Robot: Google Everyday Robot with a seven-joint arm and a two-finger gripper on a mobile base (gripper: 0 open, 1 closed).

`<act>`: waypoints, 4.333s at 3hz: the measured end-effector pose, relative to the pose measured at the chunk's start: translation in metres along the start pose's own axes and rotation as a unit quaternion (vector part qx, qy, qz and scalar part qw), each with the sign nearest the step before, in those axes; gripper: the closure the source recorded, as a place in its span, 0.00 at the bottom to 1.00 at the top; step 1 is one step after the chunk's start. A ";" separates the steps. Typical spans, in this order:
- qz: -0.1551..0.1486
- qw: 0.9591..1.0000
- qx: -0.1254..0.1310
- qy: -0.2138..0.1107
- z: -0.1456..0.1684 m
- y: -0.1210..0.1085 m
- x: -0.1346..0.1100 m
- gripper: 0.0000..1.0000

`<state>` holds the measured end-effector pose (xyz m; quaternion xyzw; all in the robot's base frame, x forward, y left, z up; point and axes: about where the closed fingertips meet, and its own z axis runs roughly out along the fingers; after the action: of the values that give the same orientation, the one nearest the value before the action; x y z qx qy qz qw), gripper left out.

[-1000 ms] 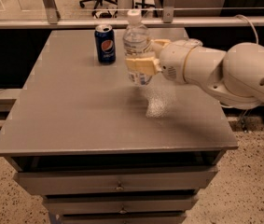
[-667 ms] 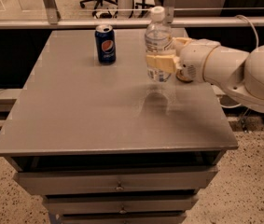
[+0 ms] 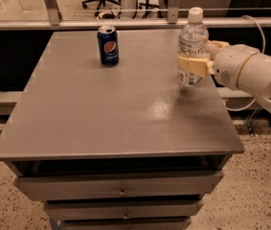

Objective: Move blue plastic bottle near orange can

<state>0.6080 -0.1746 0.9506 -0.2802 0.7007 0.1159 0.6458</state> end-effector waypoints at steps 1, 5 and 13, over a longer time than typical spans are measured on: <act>0.012 1.000 0.021 0.009 -0.022 -0.015 0.012 1.00; 0.033 0.999 0.015 -0.021 -0.030 -0.059 0.042 1.00; 0.058 0.998 -0.021 -0.006 0.000 -0.059 0.069 0.00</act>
Offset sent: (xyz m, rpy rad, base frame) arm -0.0241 -0.0820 -0.0238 0.0461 0.0349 -0.1135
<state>0.6394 -0.2395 0.8955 -0.2516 0.7092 0.1698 0.6363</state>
